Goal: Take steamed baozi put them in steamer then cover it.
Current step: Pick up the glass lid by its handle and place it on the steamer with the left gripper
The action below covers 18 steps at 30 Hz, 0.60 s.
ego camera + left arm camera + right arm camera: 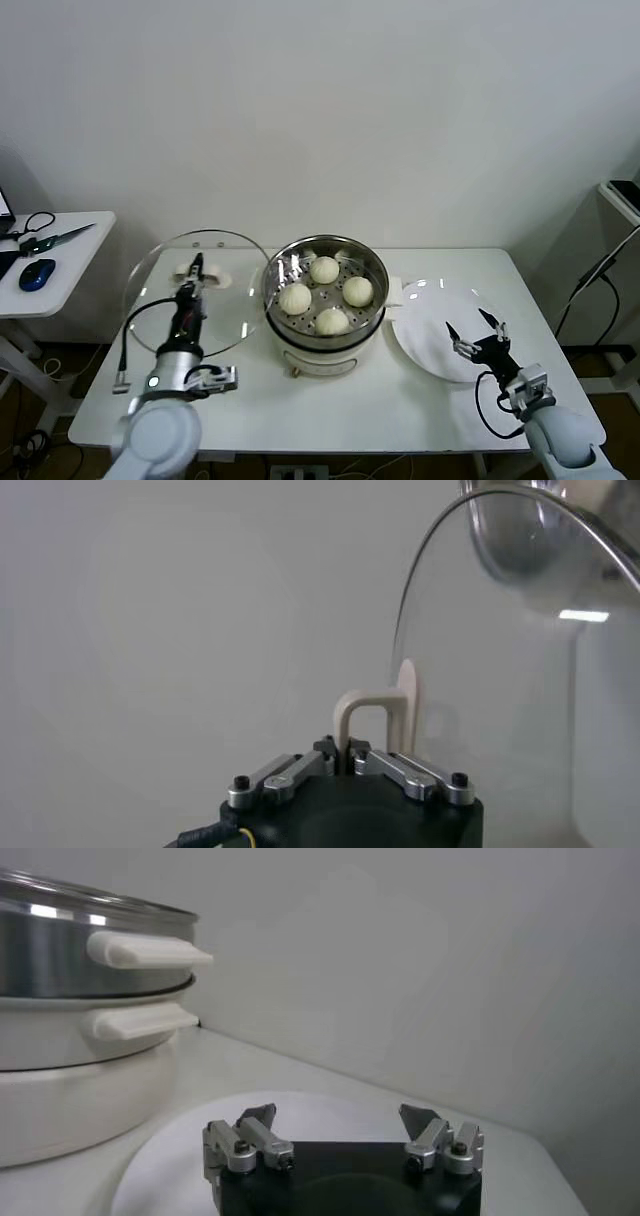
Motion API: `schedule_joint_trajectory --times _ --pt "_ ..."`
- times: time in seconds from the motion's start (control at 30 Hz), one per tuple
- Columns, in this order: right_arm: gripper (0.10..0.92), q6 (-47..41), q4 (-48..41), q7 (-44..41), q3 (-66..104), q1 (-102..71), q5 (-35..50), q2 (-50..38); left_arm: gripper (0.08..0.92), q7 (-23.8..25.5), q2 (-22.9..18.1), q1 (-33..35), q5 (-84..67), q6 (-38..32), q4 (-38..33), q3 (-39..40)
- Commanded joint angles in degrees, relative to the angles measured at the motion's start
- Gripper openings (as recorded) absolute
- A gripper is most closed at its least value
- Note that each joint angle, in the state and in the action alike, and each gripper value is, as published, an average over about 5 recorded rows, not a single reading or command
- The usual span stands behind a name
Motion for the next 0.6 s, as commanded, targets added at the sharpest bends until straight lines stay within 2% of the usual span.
schedule_joint_trajectory --times 0.03,0.2,0.3,0.6 --pt "0.823 0.28 -0.80 -0.10 0.10 0.53 -0.39 0.24 0.146 16.36 -7.66 -16.72 11.50 9.16 1.60 19.86" --pt "0.823 0.61 -1.10 -0.19 1.00 0.06 -0.62 0.37 0.146 15.48 -15.89 -19.38 13.87 9.16 8.20 21.98" --pt "0.823 0.85 -1.19 -0.30 1.53 -0.34 -0.90 0.57 0.146 13.86 -19.31 -20.28 13.37 9.16 11.55 22.05" --pt "0.823 1.55 -1.75 -0.63 2.24 -0.78 -2.28 1.40 0.146 11.23 -25.50 -21.29 12.67 9.16 18.96 21.83"
